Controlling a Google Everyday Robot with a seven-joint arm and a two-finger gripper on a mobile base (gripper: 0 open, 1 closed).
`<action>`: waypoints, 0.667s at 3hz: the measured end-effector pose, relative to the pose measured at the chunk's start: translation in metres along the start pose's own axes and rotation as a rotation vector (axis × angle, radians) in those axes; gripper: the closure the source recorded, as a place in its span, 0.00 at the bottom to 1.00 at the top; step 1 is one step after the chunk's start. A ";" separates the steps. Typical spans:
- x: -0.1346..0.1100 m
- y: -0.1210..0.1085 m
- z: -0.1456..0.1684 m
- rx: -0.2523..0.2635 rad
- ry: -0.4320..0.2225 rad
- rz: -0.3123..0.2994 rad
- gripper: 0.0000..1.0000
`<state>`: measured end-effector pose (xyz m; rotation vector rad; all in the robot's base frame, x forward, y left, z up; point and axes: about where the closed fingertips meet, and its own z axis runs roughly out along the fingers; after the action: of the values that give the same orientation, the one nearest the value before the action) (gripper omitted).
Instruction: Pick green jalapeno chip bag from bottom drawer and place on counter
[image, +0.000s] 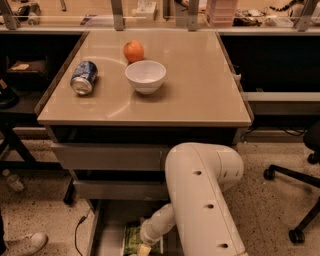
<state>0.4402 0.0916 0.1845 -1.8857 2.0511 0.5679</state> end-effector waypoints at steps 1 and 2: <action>0.003 0.001 0.008 -0.002 -0.011 0.000 0.00; 0.009 -0.008 0.027 0.011 -0.013 -0.008 0.00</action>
Offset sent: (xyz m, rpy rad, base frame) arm 0.0191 0.0061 -0.0565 0.0120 -0.0370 -0.0015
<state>0.4456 0.0956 0.1557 -1.8781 2.0341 0.5650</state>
